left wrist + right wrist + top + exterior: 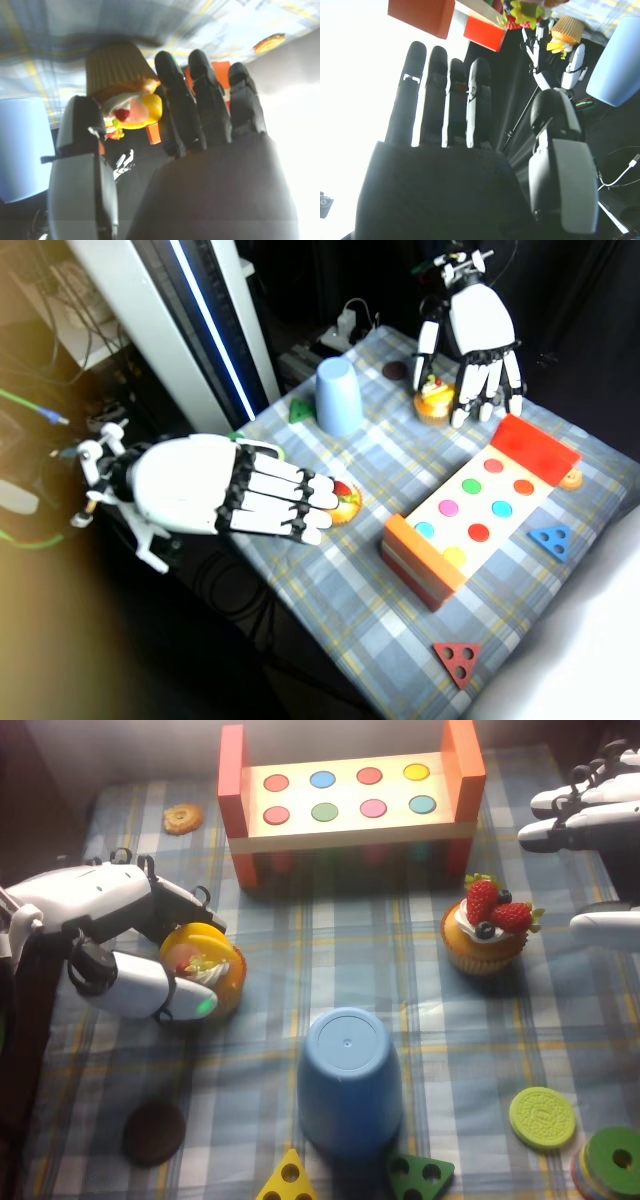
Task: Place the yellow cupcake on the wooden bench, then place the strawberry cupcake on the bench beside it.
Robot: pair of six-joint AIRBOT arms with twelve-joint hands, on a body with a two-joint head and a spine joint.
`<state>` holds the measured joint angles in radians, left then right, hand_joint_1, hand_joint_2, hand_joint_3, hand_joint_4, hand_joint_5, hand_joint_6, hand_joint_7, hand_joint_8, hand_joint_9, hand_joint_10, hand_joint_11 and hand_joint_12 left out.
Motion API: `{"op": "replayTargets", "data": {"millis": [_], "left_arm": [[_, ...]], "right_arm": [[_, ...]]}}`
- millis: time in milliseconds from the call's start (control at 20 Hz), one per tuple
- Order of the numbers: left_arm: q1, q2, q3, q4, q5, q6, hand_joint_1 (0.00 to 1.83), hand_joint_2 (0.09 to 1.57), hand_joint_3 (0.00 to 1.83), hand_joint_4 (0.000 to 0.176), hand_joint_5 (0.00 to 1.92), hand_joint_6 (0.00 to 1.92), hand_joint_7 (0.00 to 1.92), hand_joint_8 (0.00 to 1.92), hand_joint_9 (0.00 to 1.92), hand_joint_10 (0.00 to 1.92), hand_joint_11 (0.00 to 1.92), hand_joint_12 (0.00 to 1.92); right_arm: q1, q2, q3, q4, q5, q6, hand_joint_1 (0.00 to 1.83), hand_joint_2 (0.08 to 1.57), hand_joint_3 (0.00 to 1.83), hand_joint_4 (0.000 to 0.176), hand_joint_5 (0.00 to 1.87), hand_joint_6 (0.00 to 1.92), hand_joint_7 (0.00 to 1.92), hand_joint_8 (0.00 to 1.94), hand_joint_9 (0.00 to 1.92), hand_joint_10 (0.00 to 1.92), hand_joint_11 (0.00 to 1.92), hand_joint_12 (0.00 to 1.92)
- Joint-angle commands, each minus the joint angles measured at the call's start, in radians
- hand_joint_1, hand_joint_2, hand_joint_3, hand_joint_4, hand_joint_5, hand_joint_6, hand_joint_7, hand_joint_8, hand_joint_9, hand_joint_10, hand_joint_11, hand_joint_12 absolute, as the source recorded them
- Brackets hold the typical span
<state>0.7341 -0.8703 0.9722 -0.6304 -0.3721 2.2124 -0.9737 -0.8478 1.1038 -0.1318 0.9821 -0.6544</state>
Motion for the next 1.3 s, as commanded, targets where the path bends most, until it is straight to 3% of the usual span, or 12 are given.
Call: {"op": "replayTargets", "data": {"millis": [0,50,150,200,300,350,400,500,700,800,1050,1250], "left_arm": [[-0.019,0.0,0.003,0.012,-0.11,-0.013,0.73,1.08,0.0,0.106,0.81,0.01,0.89,0.0,0.61,0.0,0.0,0.15],[-0.032,0.007,0.001,0.025,-0.126,-0.031,0.75,1.09,0.0,0.119,0.81,0.0,0.92,0.01,0.64,0.01,0.0,0.09],[-0.076,0.025,-0.001,0.082,-0.162,-0.097,0.86,1.05,0.0,0.073,0.91,0.01,1.0,0.01,0.73,0.01,0.03,0.11],[-0.109,0.03,0.001,0.107,-0.175,-0.118,1.0,1.08,0.0,0.155,1.03,0.66,1.04,0.01,0.75,0.01,0.07,0.14],[-0.181,0.03,0.01,0.149,-0.189,-0.121,1.0,1.11,0.0,0.175,0.96,0.99,1.01,0.01,0.66,0.0,0.06,0.14],[-0.237,0.023,0.022,0.176,-0.191,-0.121,1.02,1.1,0.0,0.176,0.98,0.96,0.97,0.0,0.64,0.0,0.02,0.09],[-0.282,0.013,0.034,0.198,-0.189,-0.121,1.01,1.0,0.0,0.0,0.91,0.37,0.98,0.0,0.72,0.01,0.07,0.11],[-0.371,-0.013,0.069,0.229,-0.165,-0.121,0.93,0.99,0.0,0.0,0.94,0.04,0.93,0.0,0.69,0.0,0.09,0.14],[-0.51,-0.098,0.18,0.228,-0.039,-0.121,0.95,1.02,0.0,0.012,0.97,0.0,1.09,0.0,0.83,0.0,0.0,0.63],[-0.533,-0.153,0.234,0.197,0.006,-0.093,0.95,1.03,0.0,0.028,0.93,0.0,1.08,0.01,0.79,0.0,0.0,0.49],[-0.527,-0.308,0.37,-0.06,0.101,0.217,0.86,1.01,0.0,0.078,0.85,0.0,1.08,0.0,0.76,0.0,0.04,0.4],[-0.5,-0.352,0.43,-0.212,0.142,0.363,0.73,1.25,0.02,0.049,0.81,0.0,0.95,0.01,0.7,0.0,0.05,0.35]], "right_arm": [[0.015,0.0,0.006,0.027,0.117,0.008,0.41,1.23,0.0,0.0,0.58,0.0,0.47,0.0,0.45,0.0,0.18,0.81],[0.015,0.0,0.006,0.028,0.117,0.009,0.39,1.24,0.0,0.0,0.57,0.0,0.47,0.01,0.46,0.0,0.2,0.81],[0.015,0.0,0.006,0.028,0.117,0.01,0.38,1.24,0.0,0.0,0.57,0.0,0.48,0.01,0.46,0.0,0.18,0.8],[0.015,0.0,0.006,0.028,0.117,0.01,0.38,1.24,0.0,0.0,0.57,0.0,0.49,0.01,0.47,0.01,0.19,0.81],[0.015,0.0,0.006,0.028,0.117,0.01,0.4,1.24,0.0,0.0,0.56,0.0,0.49,0.0,0.47,0.0,0.19,0.8],[0.015,0.0,0.006,0.028,0.117,0.01,0.37,1.25,0.0,0.0,0.55,0.0,0.49,0.0,0.47,0.0,0.19,0.8],[0.015,-0.001,0.007,0.028,0.117,0.01,0.38,1.25,0.0,0.0,0.56,0.0,0.5,0.0,0.48,0.0,0.19,0.83],[0.015,-0.004,0.009,0.028,0.117,0.01,0.37,1.25,0.0,0.0,0.57,0.0,0.51,0.0,0.49,0.0,0.19,0.84],[0.017,-0.014,0.017,0.028,0.117,0.011,0.36,1.26,0.0,0.0,0.55,0.0,0.51,0.0,0.5,0.0,0.2,0.84],[0.018,-0.019,0.02,0.027,0.117,0.011,0.37,1.25,0.0,0.0,0.54,0.0,0.51,0.0,0.49,0.0,0.19,0.84],[0.025,-0.032,0.03,0.018,0.117,0.017,0.43,1.26,0.0,0.0,0.54,0.0,0.49,0.0,0.48,0.0,0.18,0.78],[0.025,-0.038,0.035,0.015,0.117,0.022,0.43,1.26,0.0,0.0,0.56,0.01,0.5,0.0,0.49,0.0,0.19,0.77]]}}
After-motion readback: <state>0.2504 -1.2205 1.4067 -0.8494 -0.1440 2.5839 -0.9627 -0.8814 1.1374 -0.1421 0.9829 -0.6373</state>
